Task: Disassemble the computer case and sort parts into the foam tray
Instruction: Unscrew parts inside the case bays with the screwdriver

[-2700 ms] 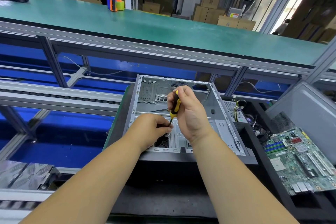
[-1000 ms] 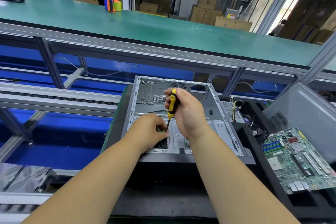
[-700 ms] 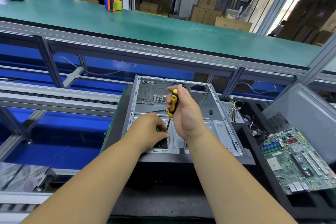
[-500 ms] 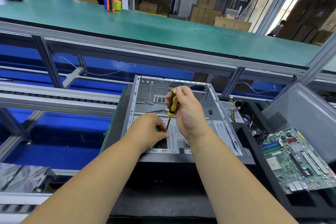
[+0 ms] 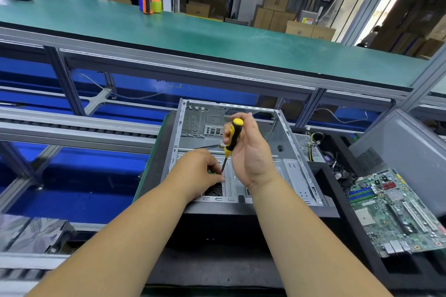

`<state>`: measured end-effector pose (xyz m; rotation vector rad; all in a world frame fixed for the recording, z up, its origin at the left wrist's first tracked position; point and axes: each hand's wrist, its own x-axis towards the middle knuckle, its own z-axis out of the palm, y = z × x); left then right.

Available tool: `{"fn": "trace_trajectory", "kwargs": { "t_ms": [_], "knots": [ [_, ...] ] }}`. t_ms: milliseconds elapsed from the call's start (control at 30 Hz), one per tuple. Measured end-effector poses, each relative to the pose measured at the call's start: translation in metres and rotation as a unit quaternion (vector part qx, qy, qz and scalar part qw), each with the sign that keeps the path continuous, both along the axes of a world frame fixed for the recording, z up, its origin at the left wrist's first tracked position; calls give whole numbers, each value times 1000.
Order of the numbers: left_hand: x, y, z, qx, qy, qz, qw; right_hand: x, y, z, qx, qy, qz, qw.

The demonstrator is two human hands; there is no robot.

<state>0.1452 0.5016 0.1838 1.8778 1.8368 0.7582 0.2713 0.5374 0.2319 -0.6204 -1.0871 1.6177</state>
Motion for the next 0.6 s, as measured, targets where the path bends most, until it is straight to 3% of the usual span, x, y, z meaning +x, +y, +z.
{"fn": "trace_trajectory", "kwargs": {
  "t_ms": [333, 600],
  "knots": [
    [0, 0, 1, 2, 5, -8, 1000, 5, -2, 4, 39, -83, -6, 996],
    [-1, -2, -1, 8, -1, -12, 1000, -1, 1, 5, 26, -44, -7, 999]
  ]
}}
